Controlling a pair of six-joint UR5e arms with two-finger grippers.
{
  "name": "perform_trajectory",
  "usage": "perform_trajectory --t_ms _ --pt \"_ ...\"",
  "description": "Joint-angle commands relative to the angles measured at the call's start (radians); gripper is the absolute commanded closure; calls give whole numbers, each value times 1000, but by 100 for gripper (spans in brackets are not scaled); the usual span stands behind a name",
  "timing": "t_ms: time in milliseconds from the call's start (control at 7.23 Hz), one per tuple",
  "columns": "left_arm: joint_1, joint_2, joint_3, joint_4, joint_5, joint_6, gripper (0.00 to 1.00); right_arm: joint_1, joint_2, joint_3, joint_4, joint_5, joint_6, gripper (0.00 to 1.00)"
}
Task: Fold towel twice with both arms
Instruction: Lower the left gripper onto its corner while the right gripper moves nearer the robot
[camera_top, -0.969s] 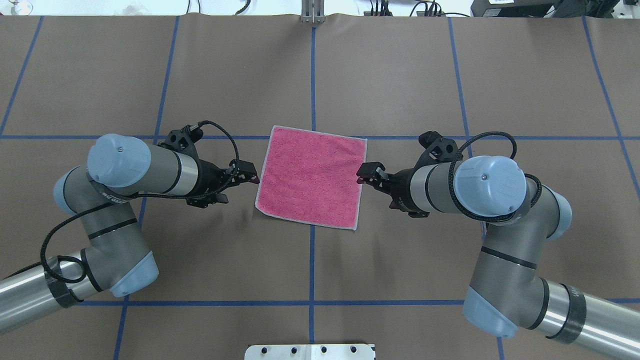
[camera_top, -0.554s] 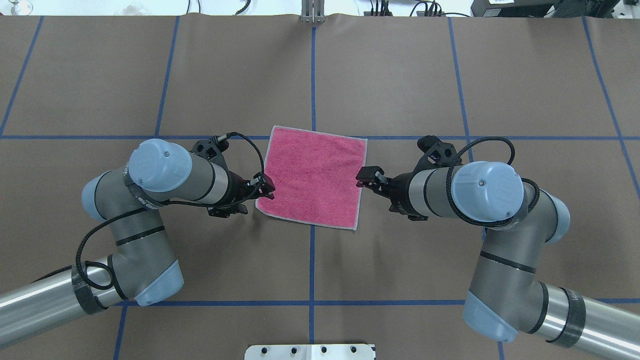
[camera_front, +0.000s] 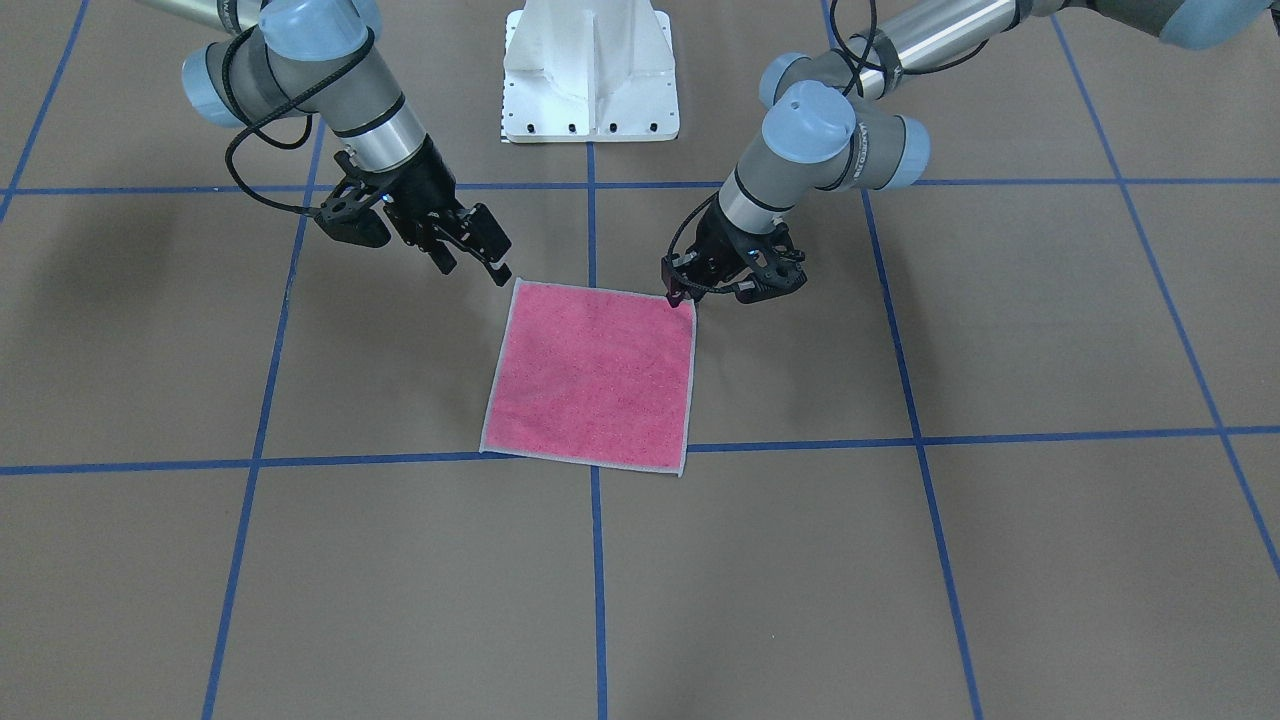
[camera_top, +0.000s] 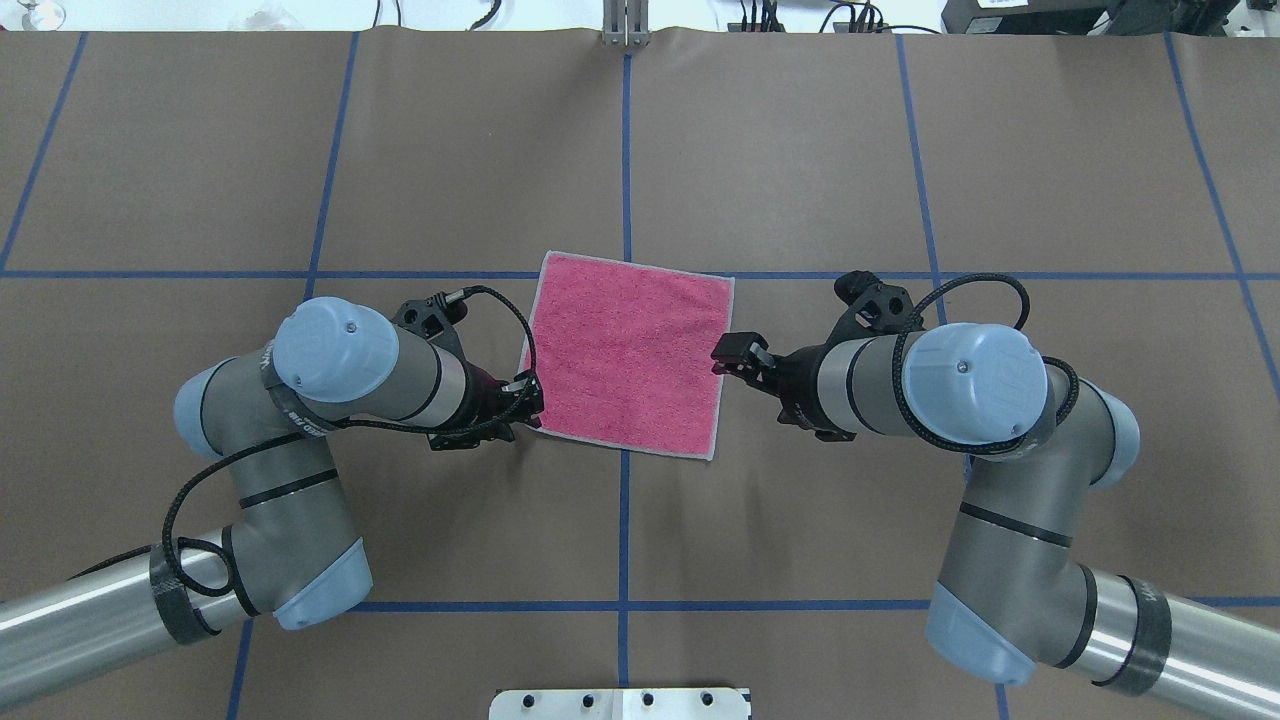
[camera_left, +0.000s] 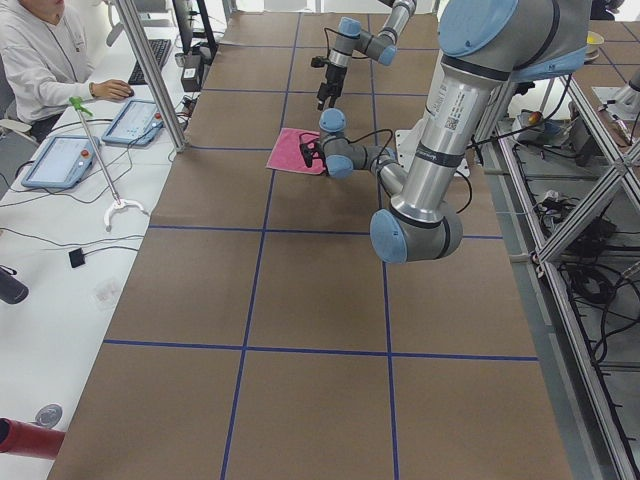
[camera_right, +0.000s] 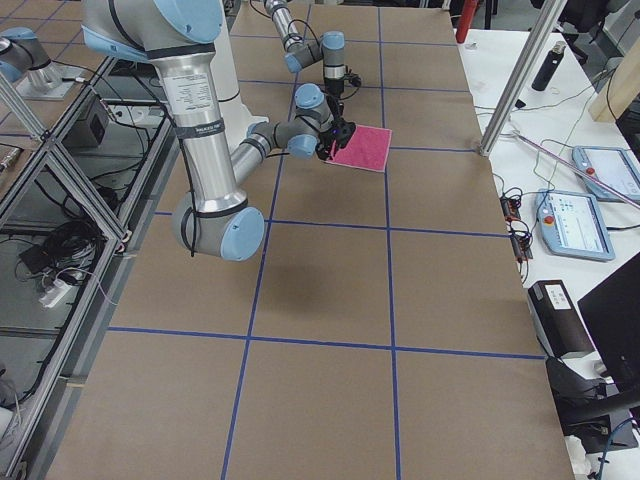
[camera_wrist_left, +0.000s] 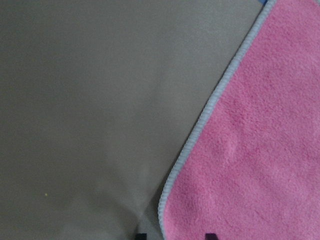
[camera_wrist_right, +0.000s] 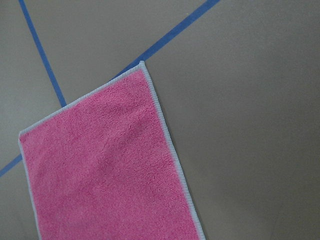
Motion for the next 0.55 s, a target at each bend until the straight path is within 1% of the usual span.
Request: perform_trajectory --t_ms 0,138,277,415 --pt "0 -1 -4 14 0 3 64 0 -1 0 0 0 1 0" --pt "-4 -3 -4 14 1 3 65 0 -1 2 0 0 1 0" --pt "-7 -3 -1 14 1 7 69 0 -3 0 0 0 -1 0" --pt "-12 -3 -1 14 0 9 69 0 -5 0 0 0 -1 0"
